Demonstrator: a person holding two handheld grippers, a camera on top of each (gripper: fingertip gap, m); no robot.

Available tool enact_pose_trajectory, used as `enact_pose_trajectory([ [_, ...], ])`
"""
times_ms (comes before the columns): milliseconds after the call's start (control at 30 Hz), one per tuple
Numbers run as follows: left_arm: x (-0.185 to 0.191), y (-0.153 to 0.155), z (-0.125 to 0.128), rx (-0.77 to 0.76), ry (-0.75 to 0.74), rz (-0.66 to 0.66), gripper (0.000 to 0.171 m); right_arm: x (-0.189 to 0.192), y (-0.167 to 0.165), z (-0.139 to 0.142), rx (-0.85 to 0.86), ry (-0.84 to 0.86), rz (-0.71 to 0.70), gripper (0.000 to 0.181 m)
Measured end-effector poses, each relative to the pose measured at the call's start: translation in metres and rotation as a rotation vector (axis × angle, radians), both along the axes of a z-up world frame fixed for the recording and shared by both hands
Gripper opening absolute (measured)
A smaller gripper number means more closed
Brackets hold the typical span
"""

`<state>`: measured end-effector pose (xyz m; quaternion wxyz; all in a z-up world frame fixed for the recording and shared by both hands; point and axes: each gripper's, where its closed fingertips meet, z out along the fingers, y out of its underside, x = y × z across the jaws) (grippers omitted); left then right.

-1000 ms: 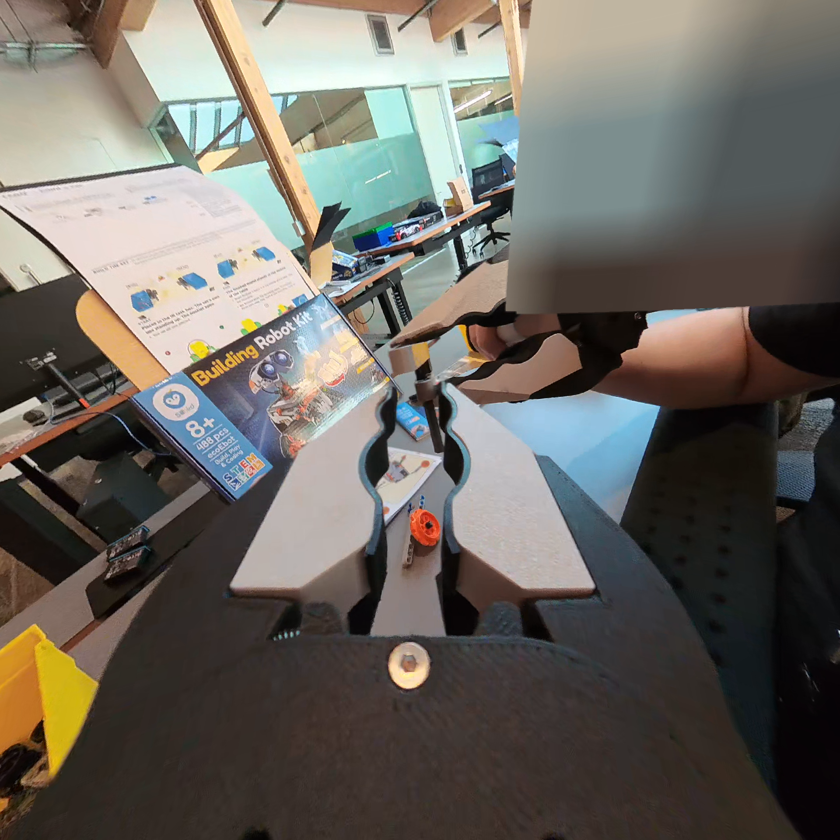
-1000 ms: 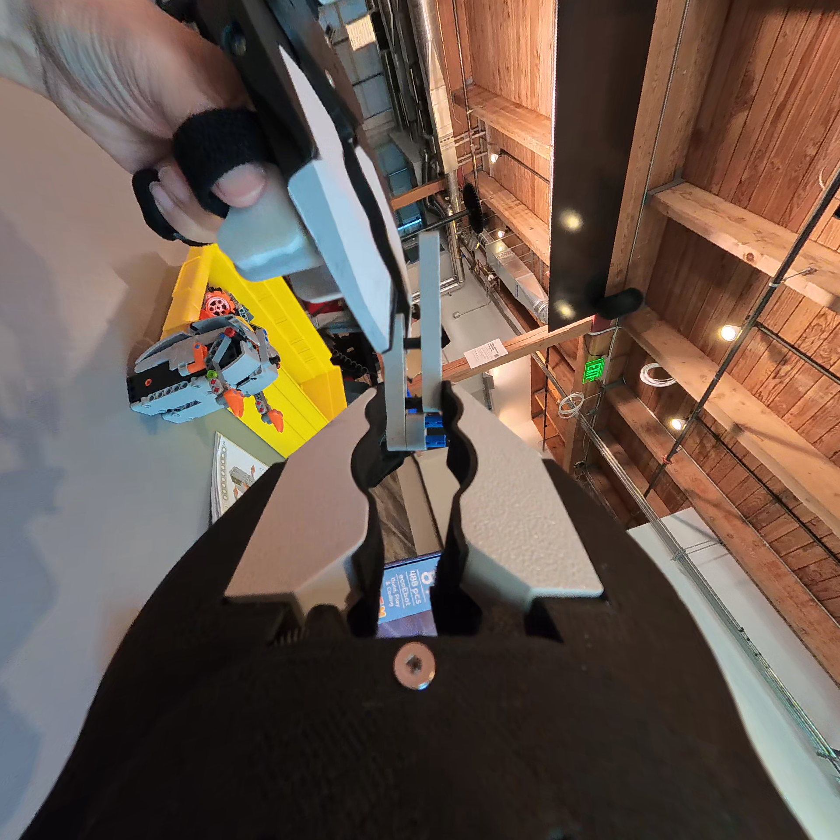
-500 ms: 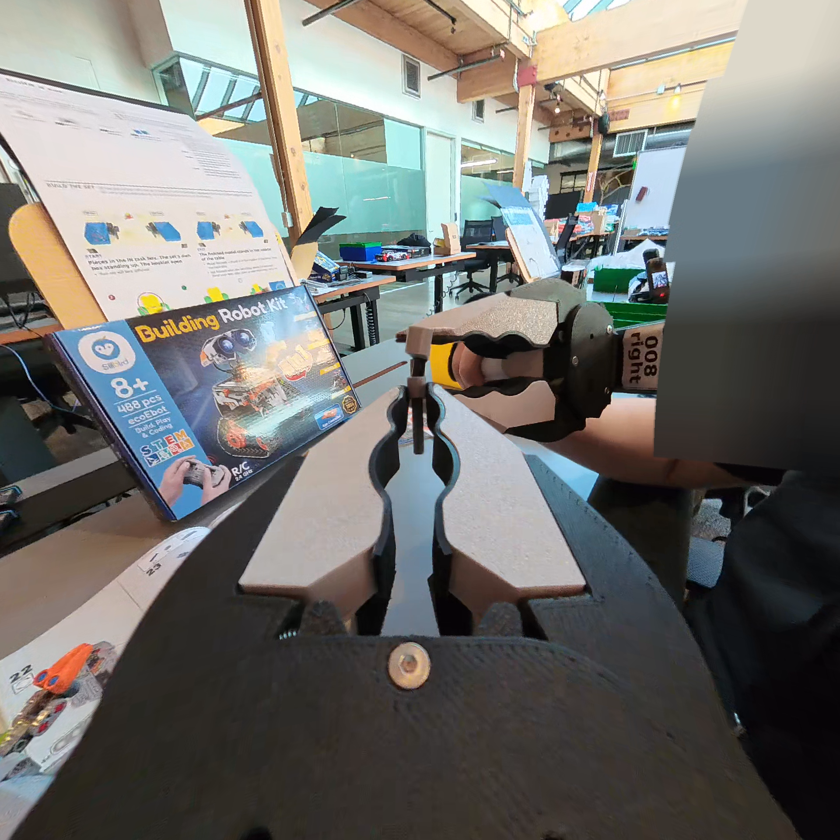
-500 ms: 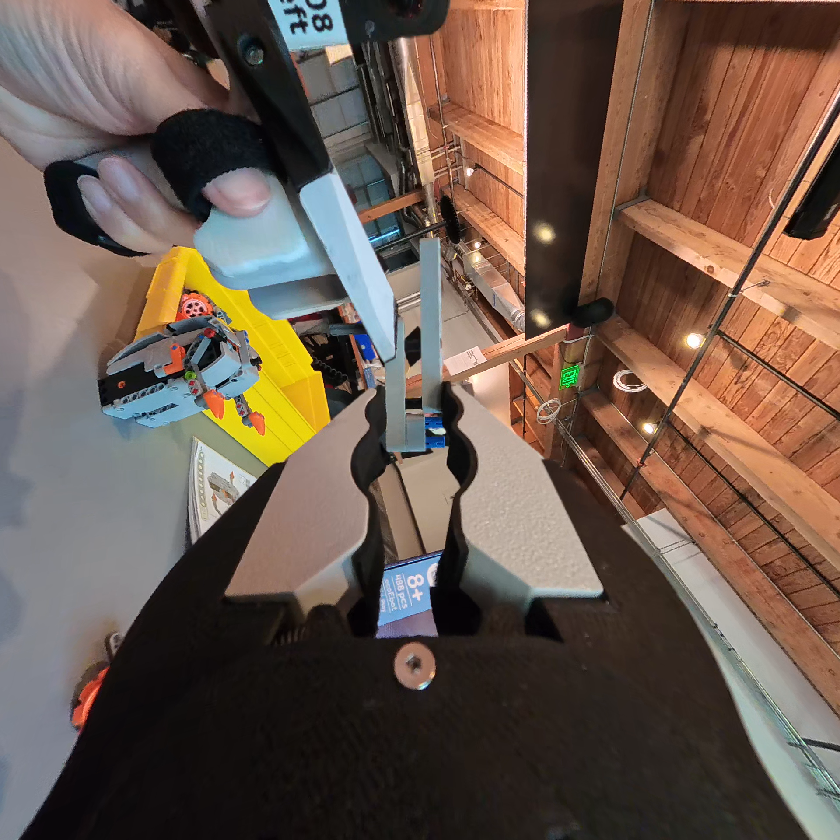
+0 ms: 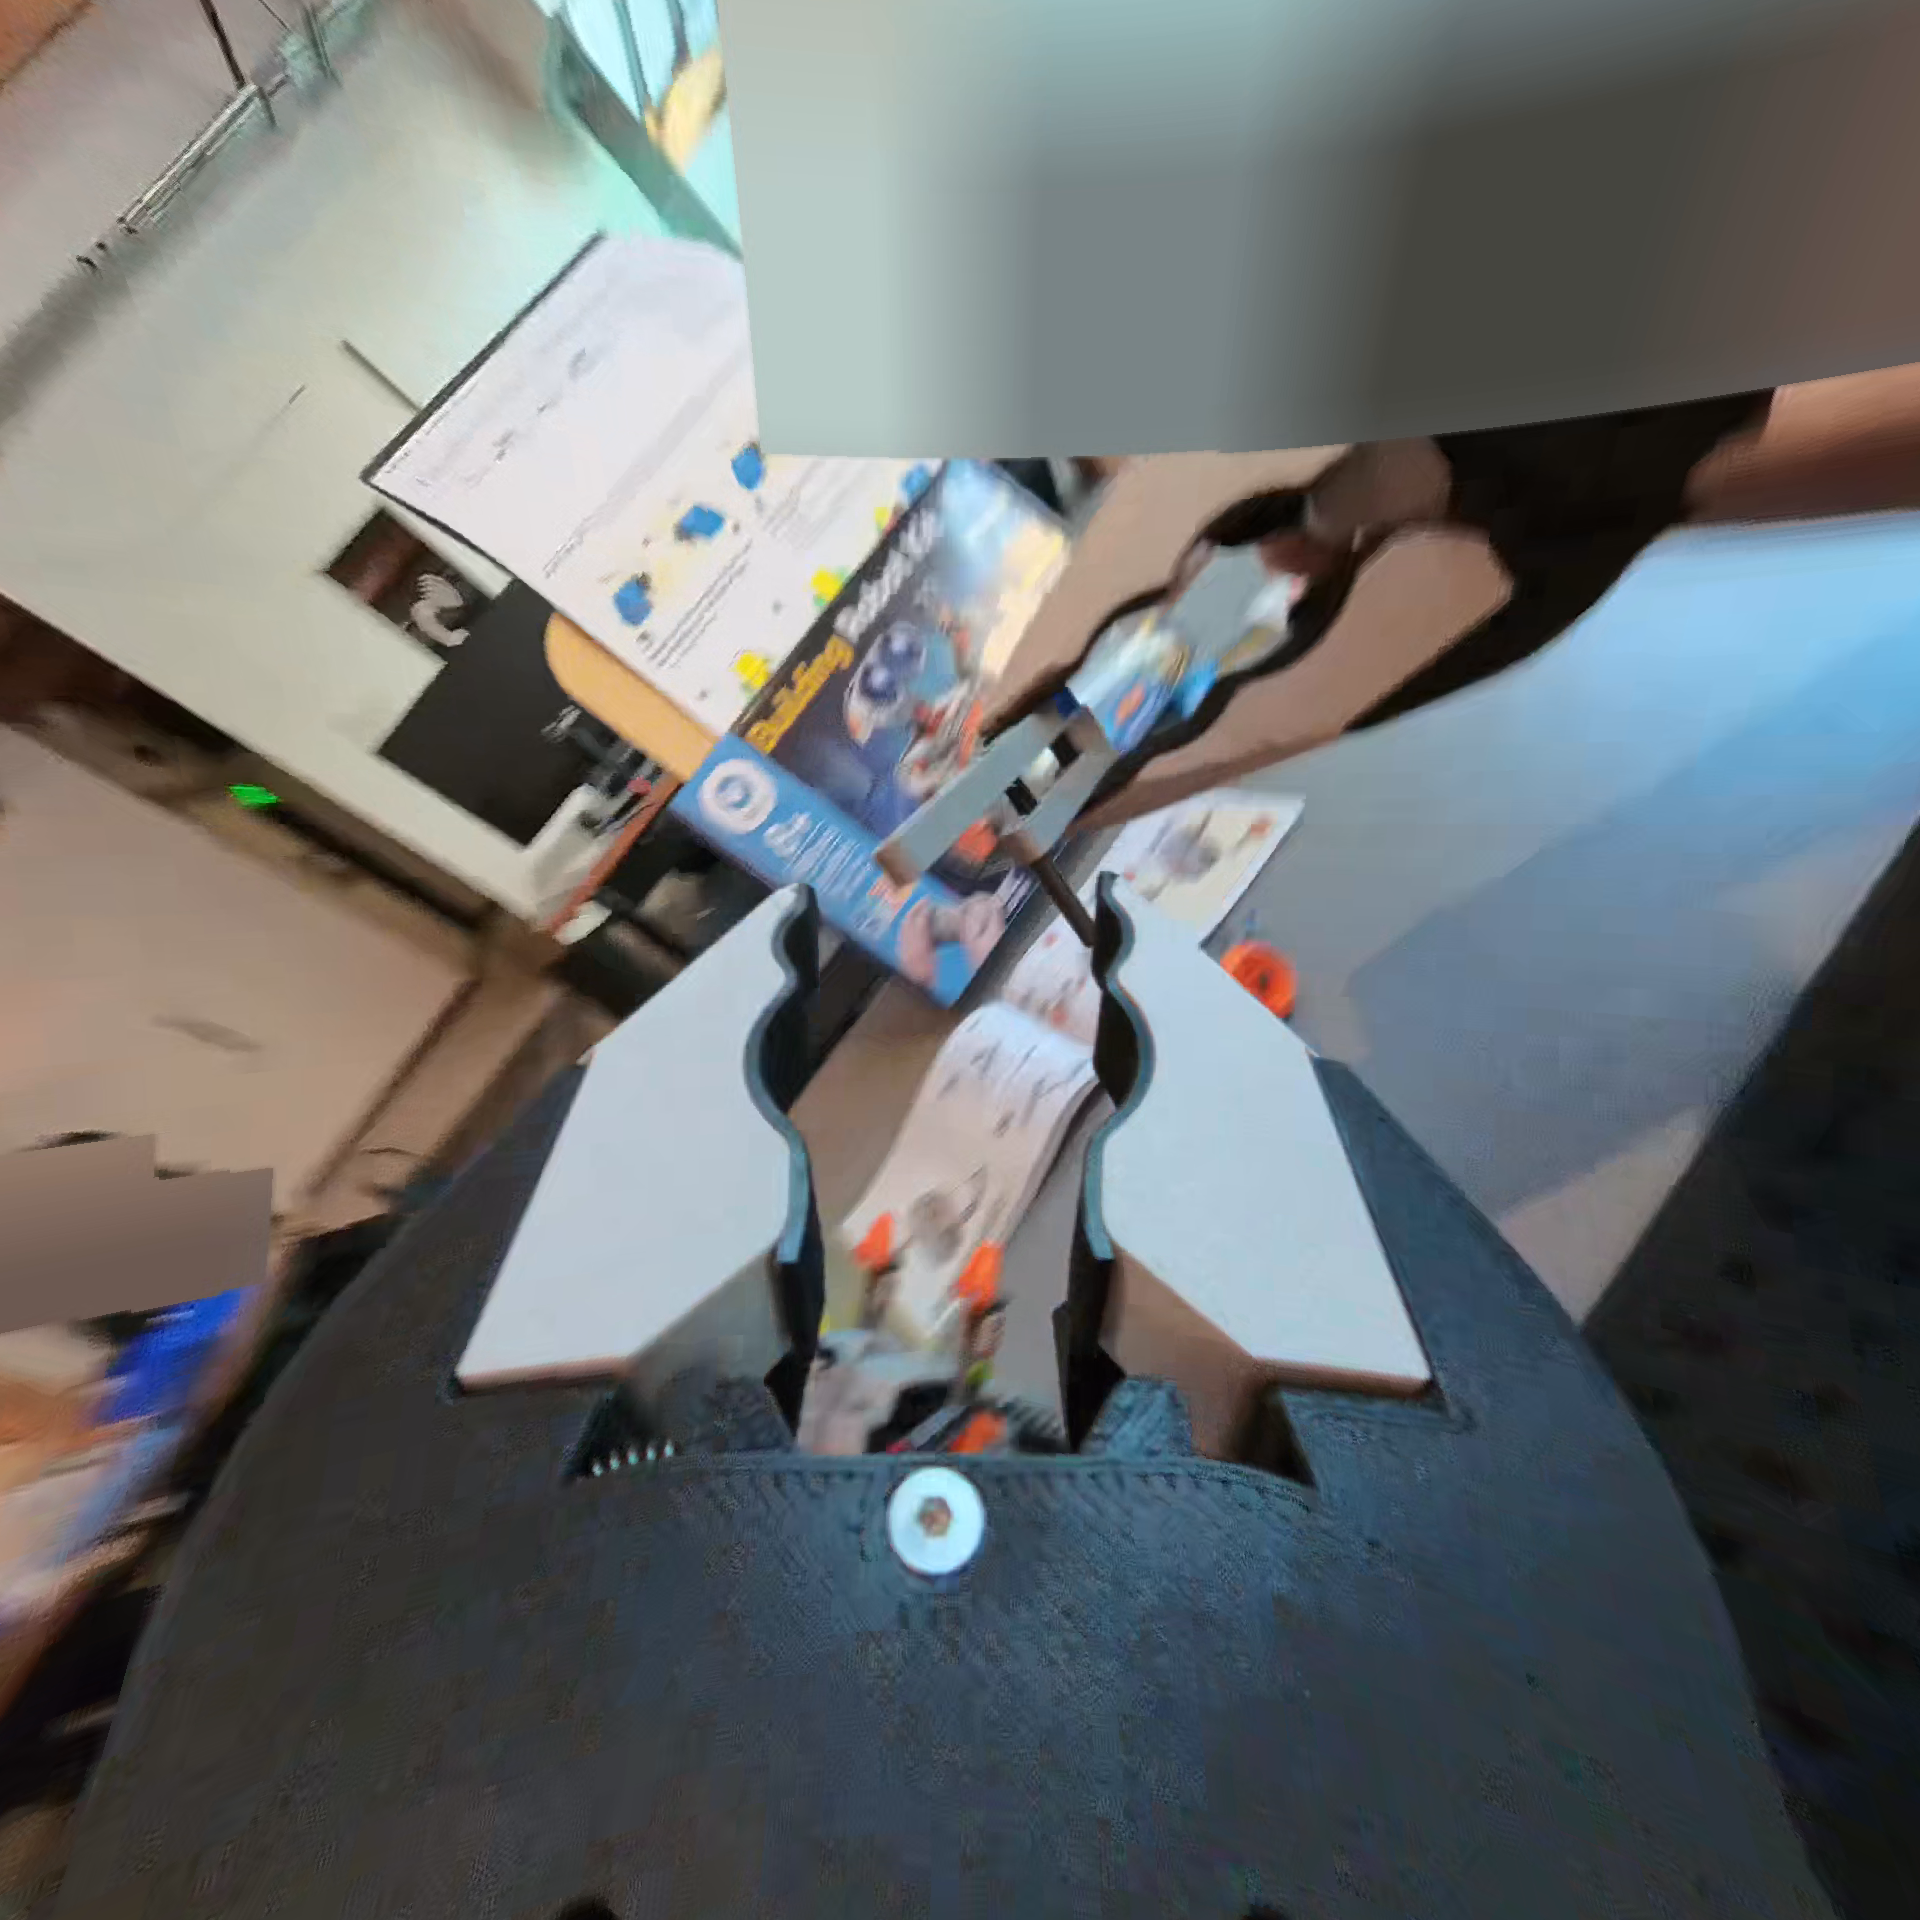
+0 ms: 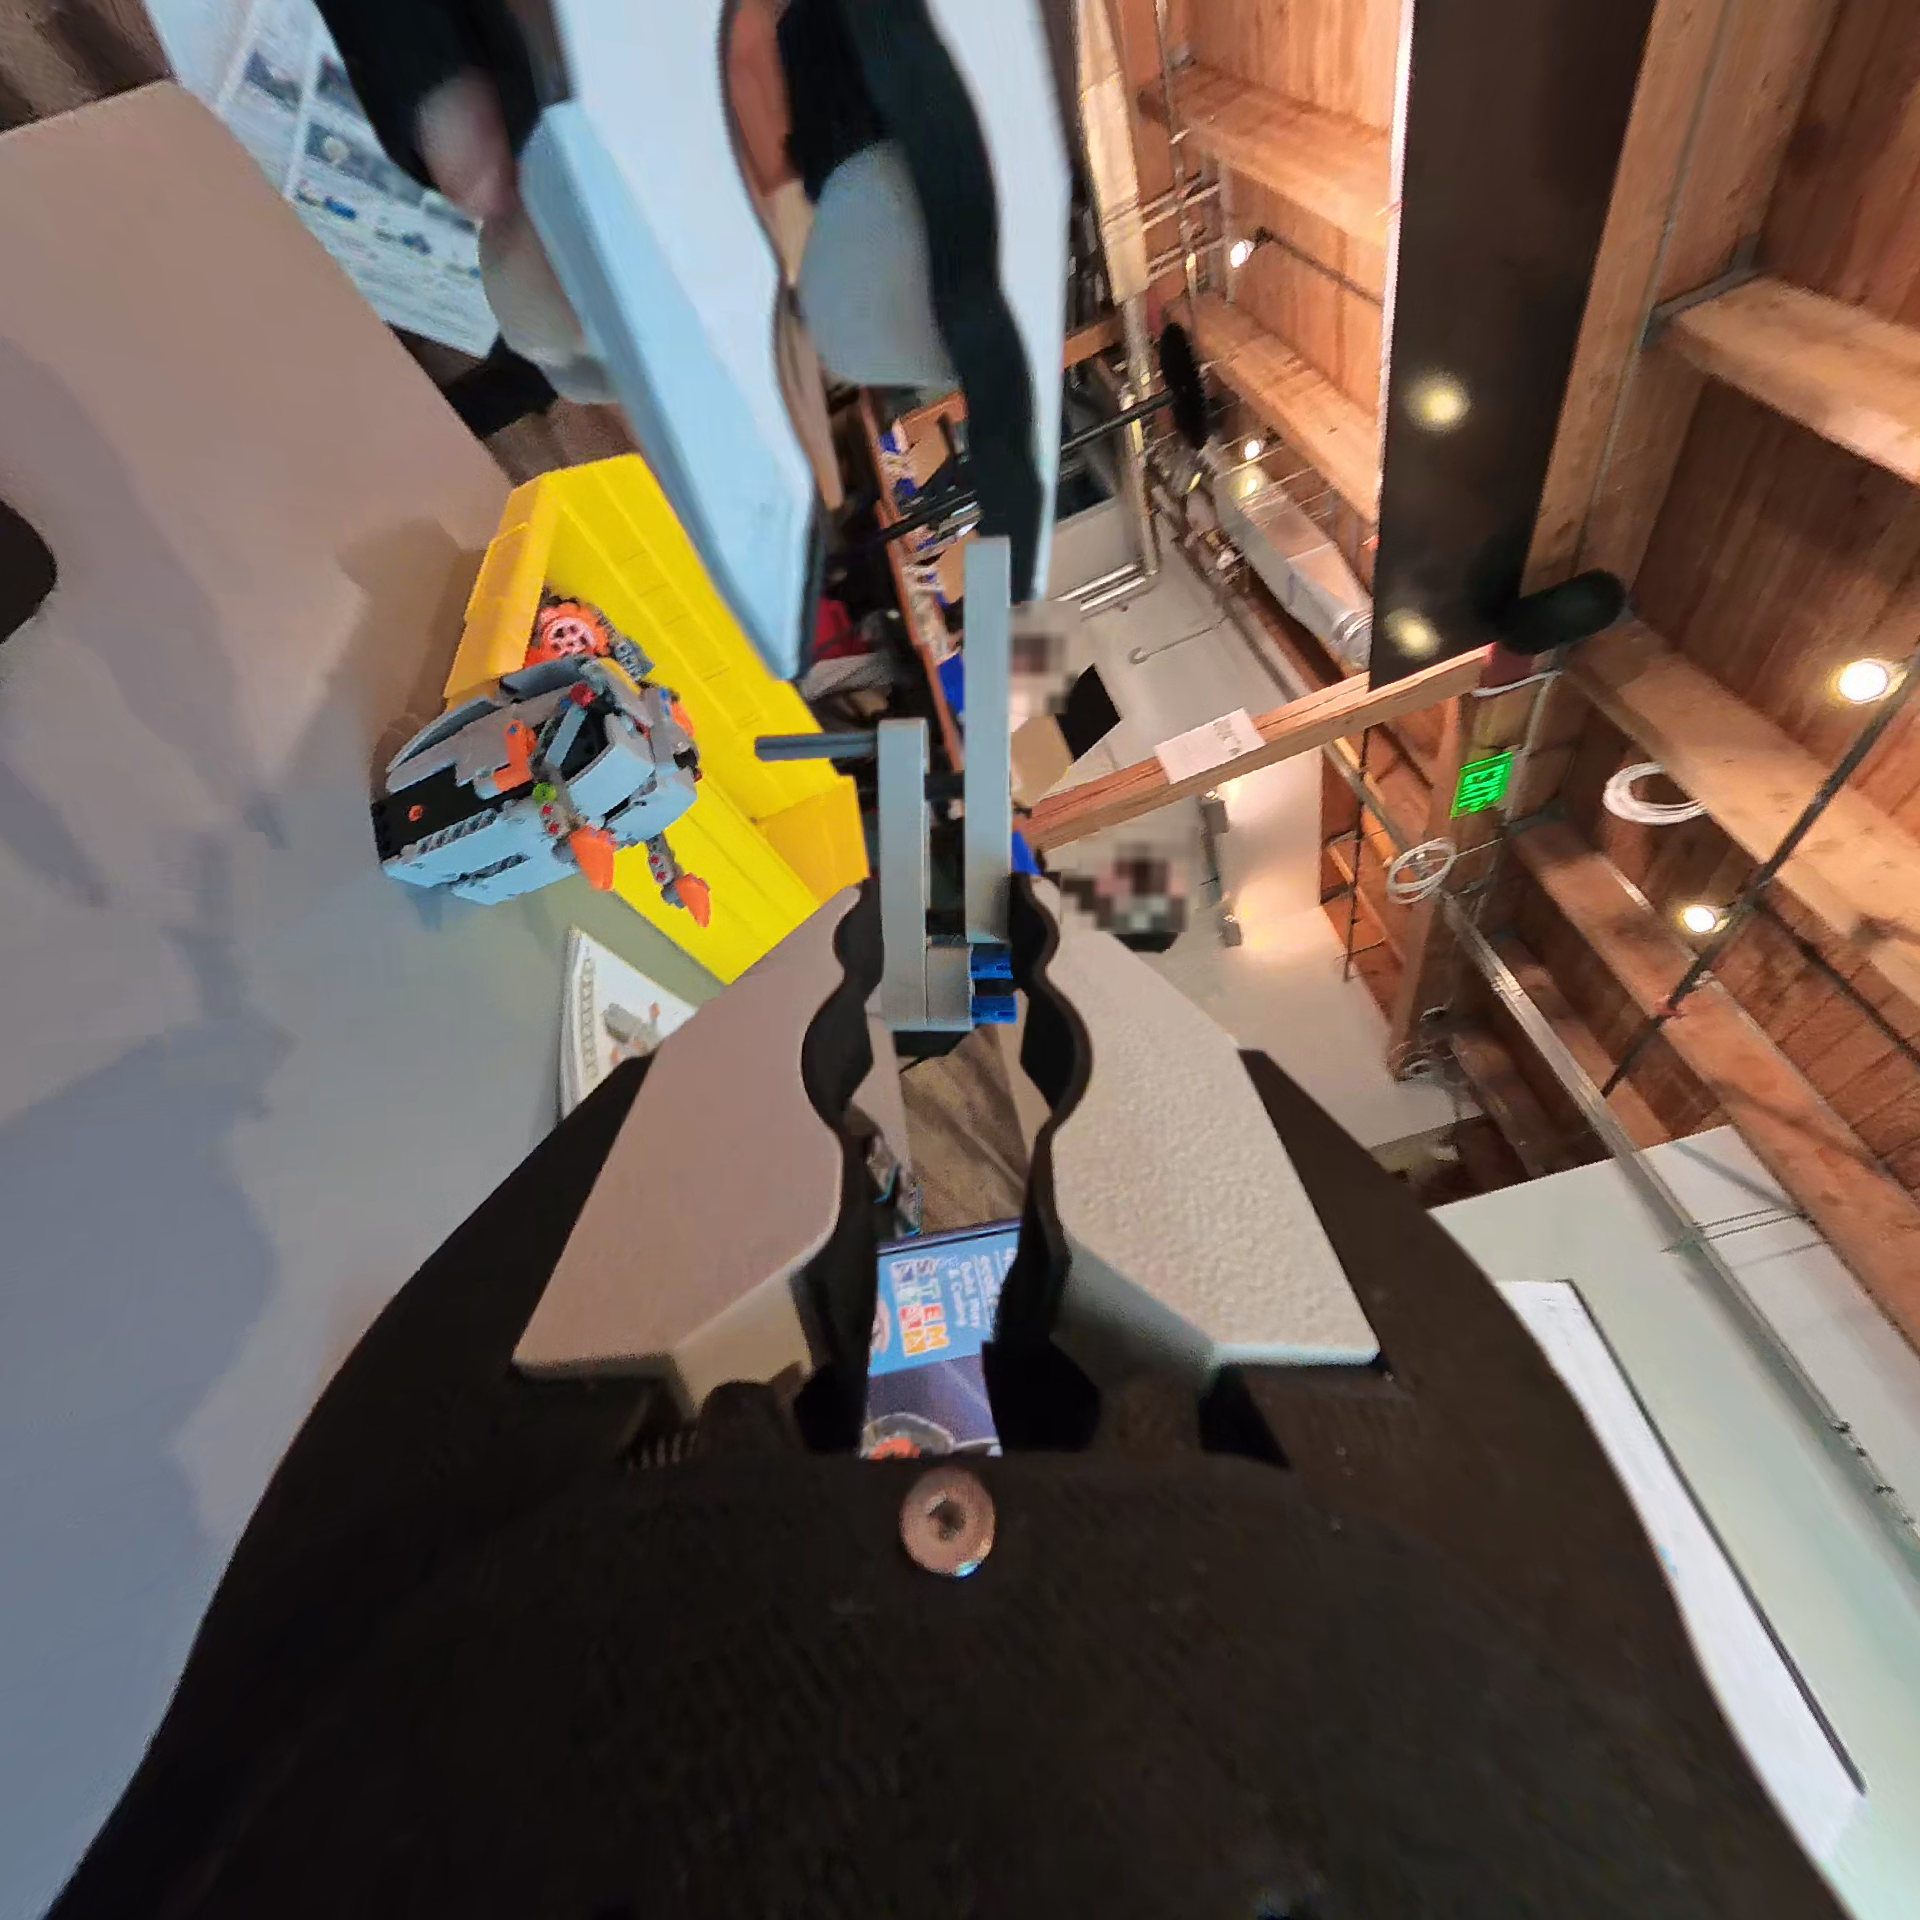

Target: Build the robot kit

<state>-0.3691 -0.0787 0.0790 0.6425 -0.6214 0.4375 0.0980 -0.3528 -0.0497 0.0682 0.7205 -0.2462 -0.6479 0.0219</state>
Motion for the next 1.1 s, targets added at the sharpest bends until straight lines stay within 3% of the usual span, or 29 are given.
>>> enact_pose_trajectory([
  [67,0.009,0.006,-0.011,0.02,0.241,0.053,0.059,-0.003,0.002,-0.006,-0.011,-0.041,-0.015,0.023],
  [133,0.013,0.016,-0.023,0.068,0.456,0.096,0.055,-0.006,0.003,-0.012,-0.013,-0.078,-0.032,0.023],
  [233,0.006,0.032,-0.035,0.078,0.649,0.154,0.047,-0.007,0.004,-0.018,0.005,-0.125,-0.064,0.023],
  [467,0.013,0.032,-0.042,0.042,0.708,0.13,0.023,-0.007,0.007,-0.028,0.015,-0.204,-0.096,0.023],
  [833,0.008,0.037,-0.048,-0.033,0.731,0.185,0.023,-0.009,0.013,-0.035,-0.074,-0.217,-0.11,0.023],
  [1100,0.005,0.039,-0.051,-0.048,0.741,0.184,0.022,-0.011,0.013,-0.036,-0.002,-0.206,-0.096,0.023],
])
